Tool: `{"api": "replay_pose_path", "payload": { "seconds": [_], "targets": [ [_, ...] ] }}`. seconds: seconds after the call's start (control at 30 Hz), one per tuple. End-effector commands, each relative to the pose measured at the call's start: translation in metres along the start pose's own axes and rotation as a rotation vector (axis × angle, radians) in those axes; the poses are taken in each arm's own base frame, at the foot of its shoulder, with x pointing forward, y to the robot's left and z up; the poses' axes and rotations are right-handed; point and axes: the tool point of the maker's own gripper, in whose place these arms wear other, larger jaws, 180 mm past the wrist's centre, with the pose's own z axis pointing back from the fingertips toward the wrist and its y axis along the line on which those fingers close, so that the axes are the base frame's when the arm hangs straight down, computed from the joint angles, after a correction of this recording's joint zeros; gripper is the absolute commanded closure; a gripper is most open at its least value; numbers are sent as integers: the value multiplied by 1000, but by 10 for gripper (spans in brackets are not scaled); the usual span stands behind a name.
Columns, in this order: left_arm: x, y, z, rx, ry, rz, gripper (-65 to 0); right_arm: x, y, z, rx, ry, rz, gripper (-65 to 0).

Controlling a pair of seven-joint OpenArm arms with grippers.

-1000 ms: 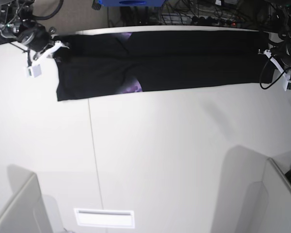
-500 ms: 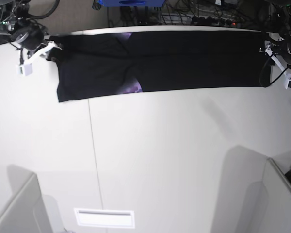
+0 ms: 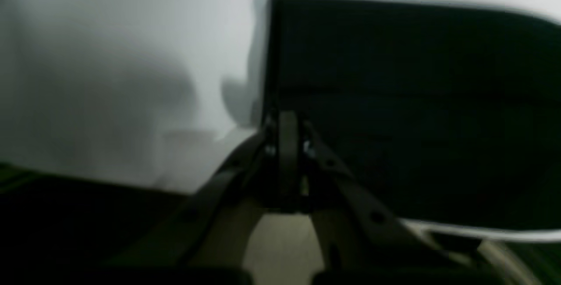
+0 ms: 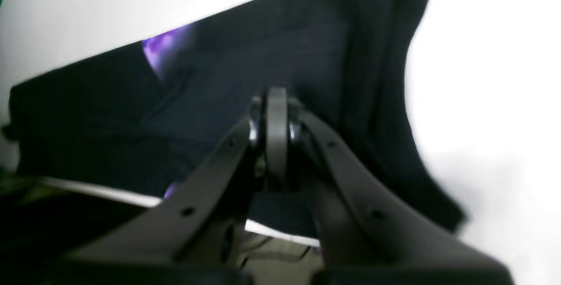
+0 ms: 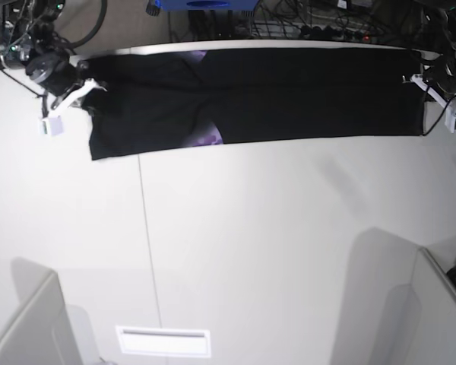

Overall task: Fold the T-shirt properly
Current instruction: 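Open both grippers and release the folded strip, then grasp the hem end of the strip with the left gripper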

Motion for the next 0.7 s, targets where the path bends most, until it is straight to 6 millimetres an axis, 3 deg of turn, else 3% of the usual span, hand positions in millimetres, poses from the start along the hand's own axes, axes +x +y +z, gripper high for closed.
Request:
{"api": "replay_pose_path", "payload": {
  "seconds": [0.0, 0.1, 0.2, 0.27, 0.4, 0.53, 0.67],
  "targets": [
    [7, -5, 0, 2, -14, -40, 0, 5, 1, -1, 13, -17, 5, 0],
    [5, -24, -14, 14, -5, -109, 0, -8, 2, -12, 33, 31, -21, 0],
    [-7, -26, -27, 66, 34, -140, 0, -17, -5, -20, 13, 63, -21, 0],
    [-20, -30, -39, 77, 87, -166, 0, -18, -17, -28, -46, 93, 17, 0],
    [-24, -42, -64, 37, 134, -172, 0, -22, -48, -38, -164, 149, 51, 0],
    [-3, -50, -73, 14, 101, -148, 0, -12, -58, -46, -177, 130, 37, 0],
    [35, -59, -73, 3, 22, -127, 0, -1, -59, -49, -181, 72, 31, 0]
  ]
}}
